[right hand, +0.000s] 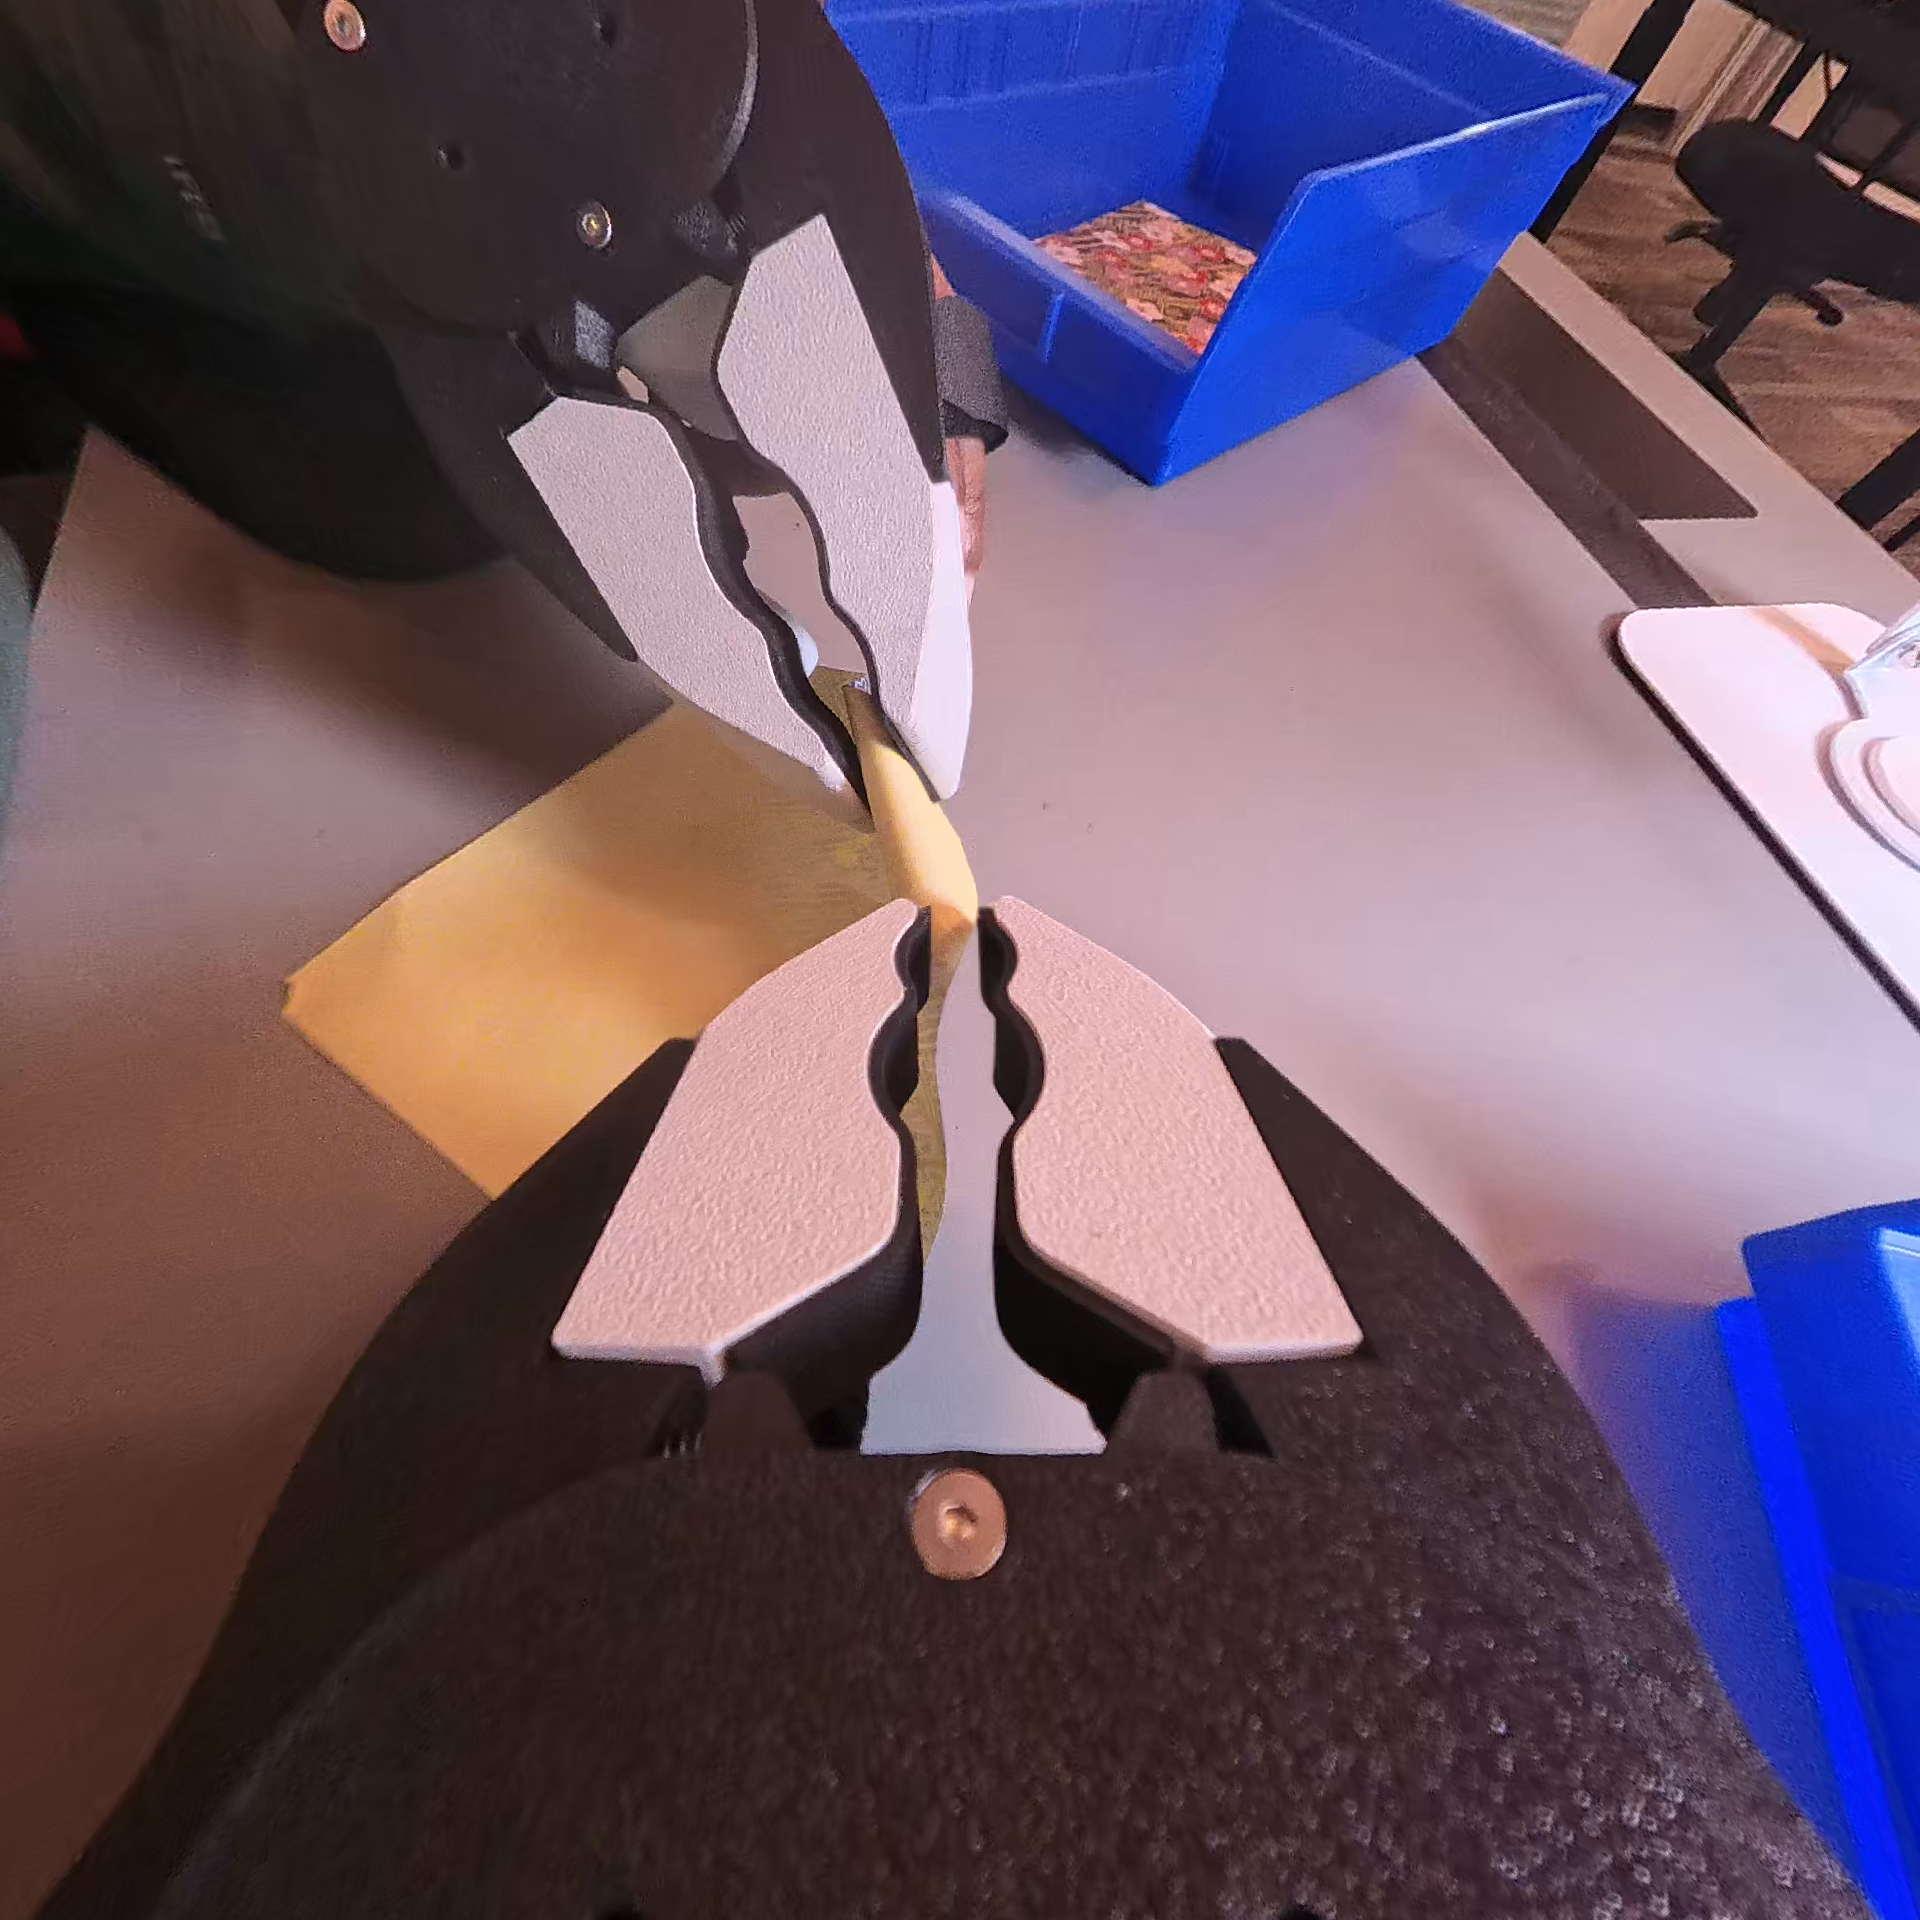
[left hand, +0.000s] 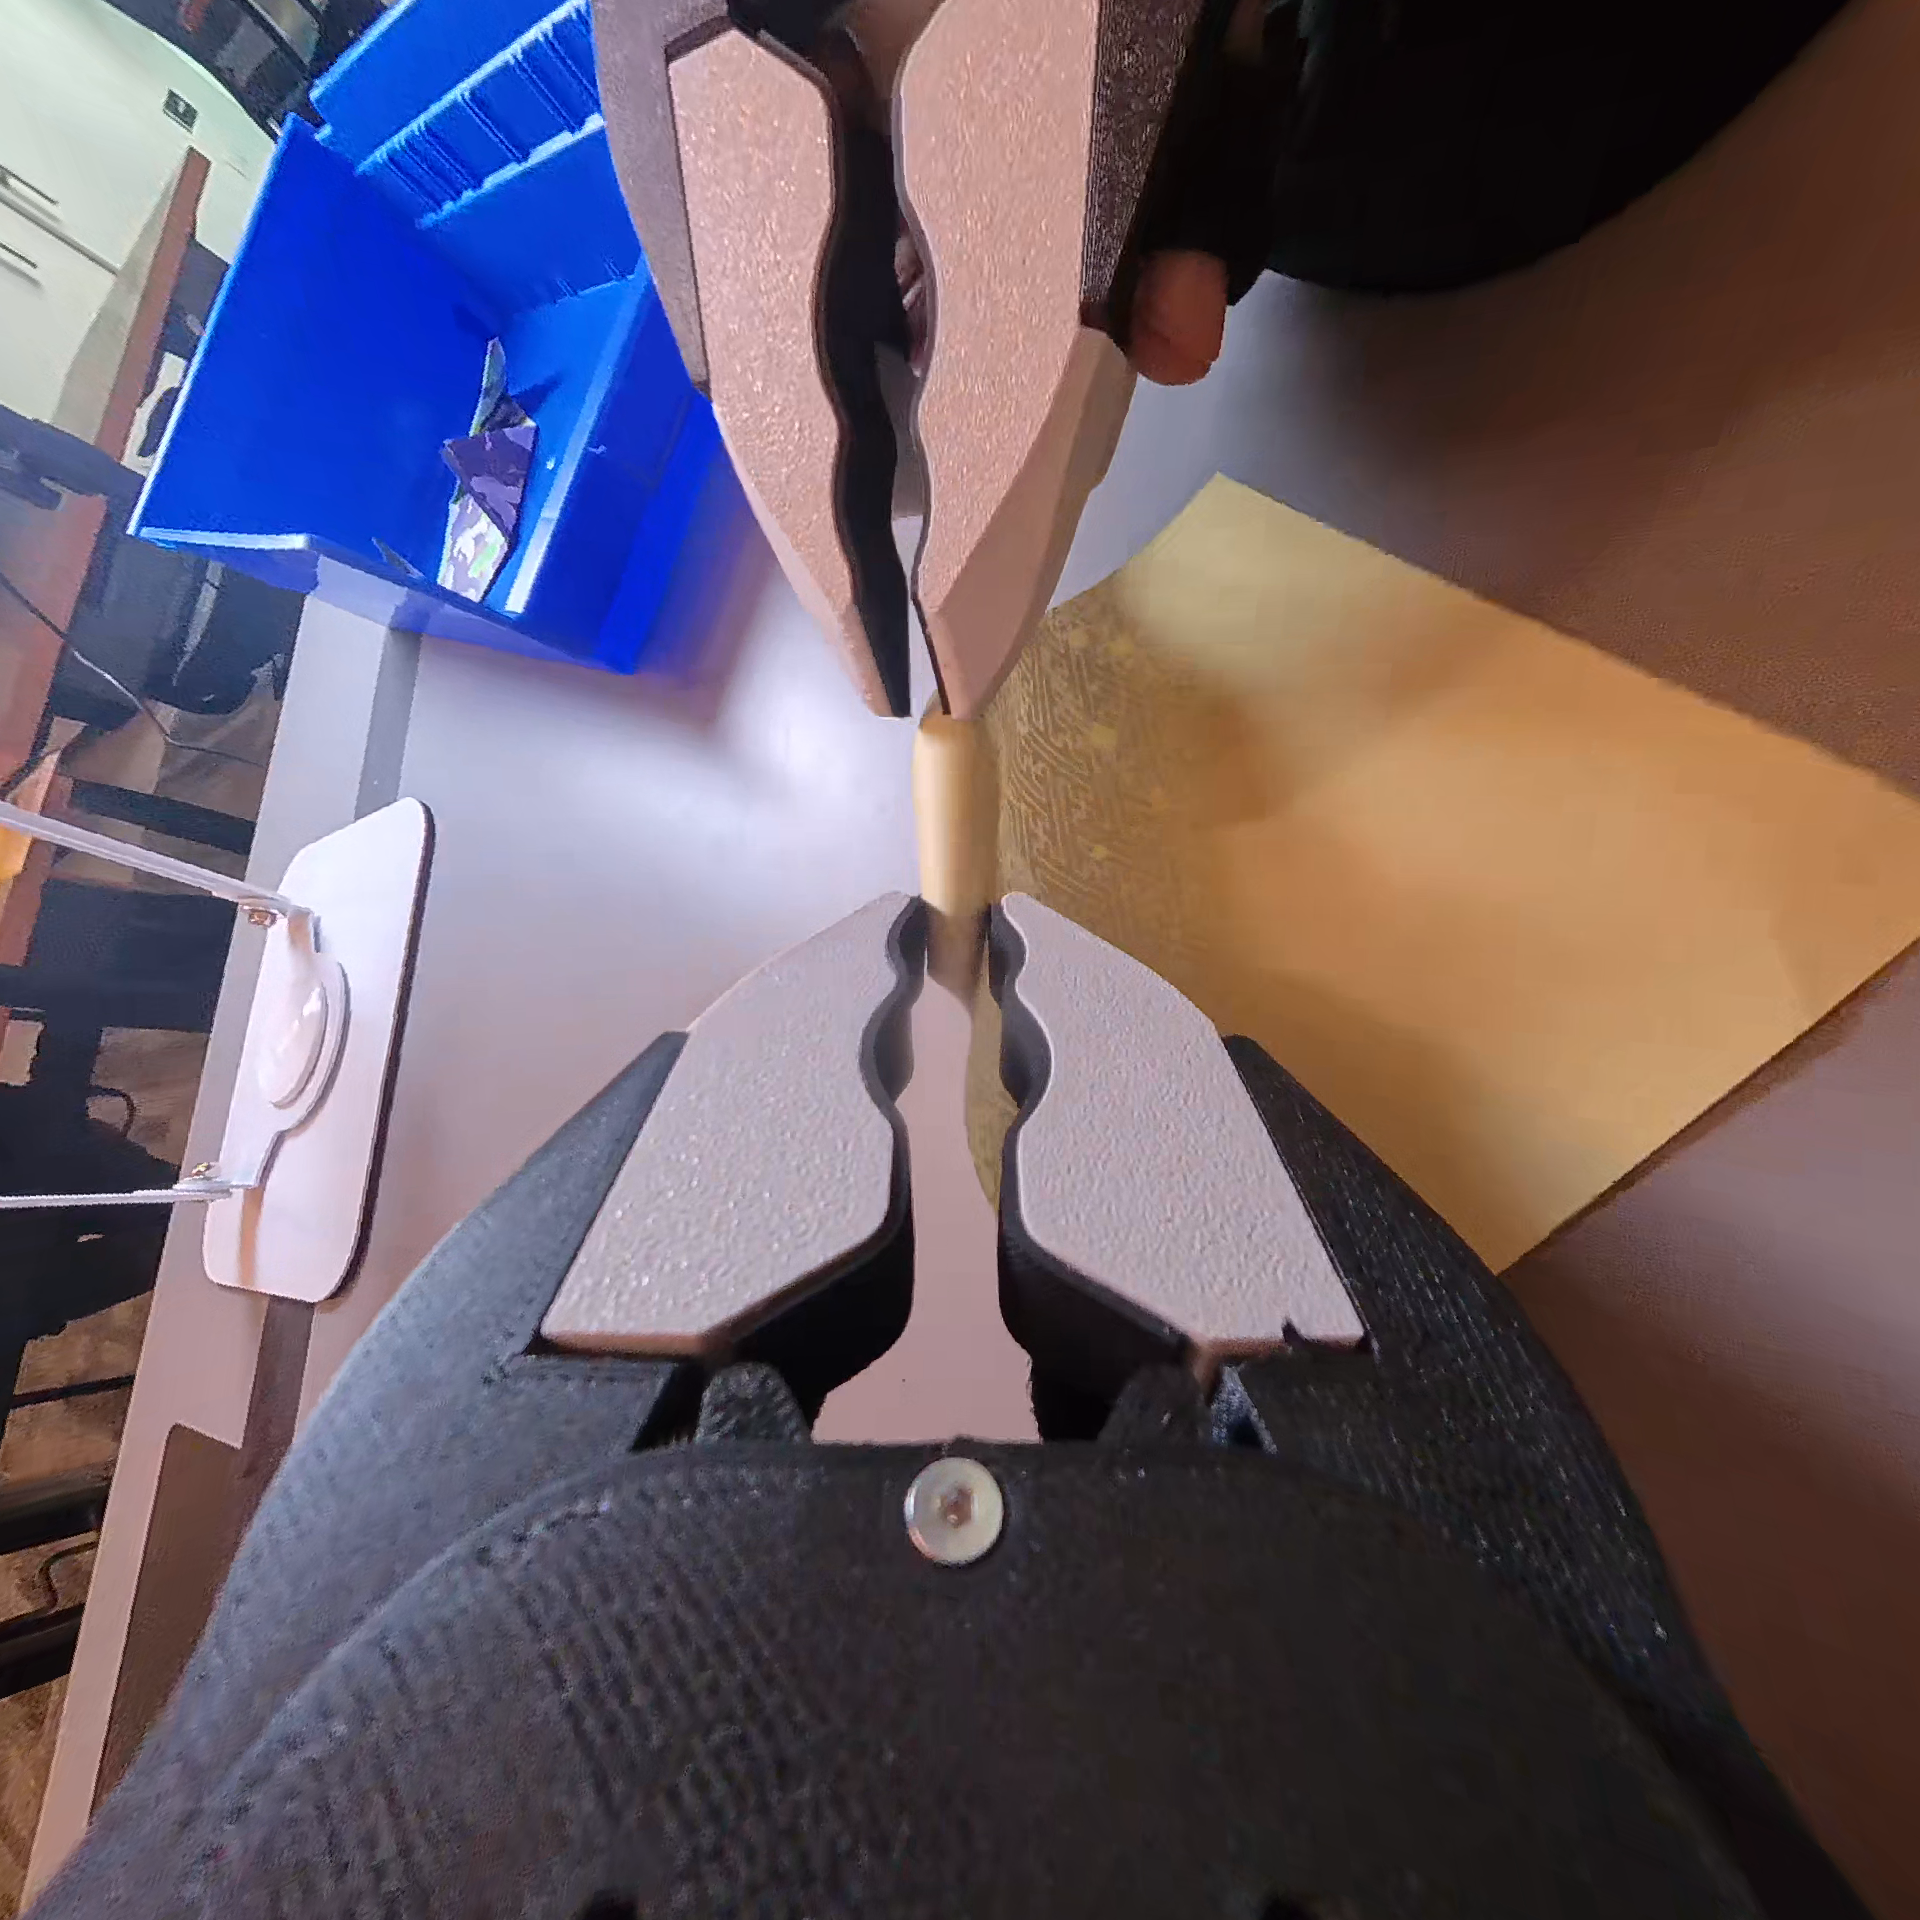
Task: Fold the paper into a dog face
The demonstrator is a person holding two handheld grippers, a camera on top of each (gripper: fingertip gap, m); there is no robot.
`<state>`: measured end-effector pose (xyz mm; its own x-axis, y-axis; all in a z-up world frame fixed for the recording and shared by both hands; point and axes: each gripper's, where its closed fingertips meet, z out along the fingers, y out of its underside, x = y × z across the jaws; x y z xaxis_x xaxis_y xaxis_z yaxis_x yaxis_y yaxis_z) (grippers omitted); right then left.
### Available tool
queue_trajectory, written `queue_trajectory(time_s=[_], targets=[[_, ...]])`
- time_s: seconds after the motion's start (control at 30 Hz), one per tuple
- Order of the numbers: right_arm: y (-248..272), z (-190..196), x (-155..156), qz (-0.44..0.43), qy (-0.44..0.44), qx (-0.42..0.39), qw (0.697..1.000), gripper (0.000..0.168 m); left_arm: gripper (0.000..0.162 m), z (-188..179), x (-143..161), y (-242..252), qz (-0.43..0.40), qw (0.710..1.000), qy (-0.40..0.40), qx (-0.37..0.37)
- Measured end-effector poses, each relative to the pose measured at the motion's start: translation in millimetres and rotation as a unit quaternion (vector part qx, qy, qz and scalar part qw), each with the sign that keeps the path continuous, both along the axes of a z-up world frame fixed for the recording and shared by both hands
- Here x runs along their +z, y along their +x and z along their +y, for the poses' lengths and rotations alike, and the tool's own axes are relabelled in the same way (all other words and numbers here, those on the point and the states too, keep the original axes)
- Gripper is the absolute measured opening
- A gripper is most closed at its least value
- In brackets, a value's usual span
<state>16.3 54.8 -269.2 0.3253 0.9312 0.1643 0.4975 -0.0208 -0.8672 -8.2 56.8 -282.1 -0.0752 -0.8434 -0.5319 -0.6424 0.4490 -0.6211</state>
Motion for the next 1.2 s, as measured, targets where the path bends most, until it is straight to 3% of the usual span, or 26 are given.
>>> queue_trajectory(time_s=[0.13,0.27,0.37,0.47,0.6,0.63,0.7,0.73,0.83,0.93,1.03,1.2], targets=[[2,-3,-9,-0.021,-0.021,0.005,1.000,0.020,0.011,-2,-6,0,0.009,1.000,0.012,-0.008],[1,-9,-25,-0.037,-0.104,0.014,0.994,0.033,0.011,-6,-2,4,0.001,0.999,0.029,-0.021],[1,-8,-21,-0.029,-0.092,0.022,0.995,0.001,0.024,-5,0,4,-0.010,1.000,0.017,-0.015],[3,-4,-14,-0.034,-0.031,0.031,0.998,0.000,0.045,-3,8,3,-0.063,0.993,-0.100,0.008],[-2,-10,-9,-0.038,0.035,0.071,0.996,0.000,0.048,-5,13,5,-0.113,0.953,-0.282,0.015],[-4,-11,-9,-0.040,0.039,0.076,0.996,0.000,0.041,-8,13,6,-0.115,0.947,-0.299,0.004],[-5,-9,-11,-0.046,0.047,0.074,0.995,0.000,0.007,-15,10,8,-0.102,0.951,-0.292,-0.022],[-3,-4,-11,-0.051,0.051,0.062,0.995,0.000,0.000,-13,7,8,-0.093,0.957,-0.275,-0.015],[9,8,1,-0.051,0.080,0.027,0.995,0.024,0.000,7,-4,2,-0.078,0.957,-0.278,0.042],[12,-23,13,-0.035,0.059,0.103,0.992,0.029,0.000,24,-9,-8,-0.086,0.950,-0.290,0.075],[17,-63,-16,-0.107,-0.003,0.179,0.978,0.039,0.000,35,-16,-14,-0.073,0.955,-0.273,0.093],[6,-96,-50,-0.180,-0.004,0.245,0.953,0.043,0.000,39,-22,-16,-0.064,0.954,-0.275,0.099]])
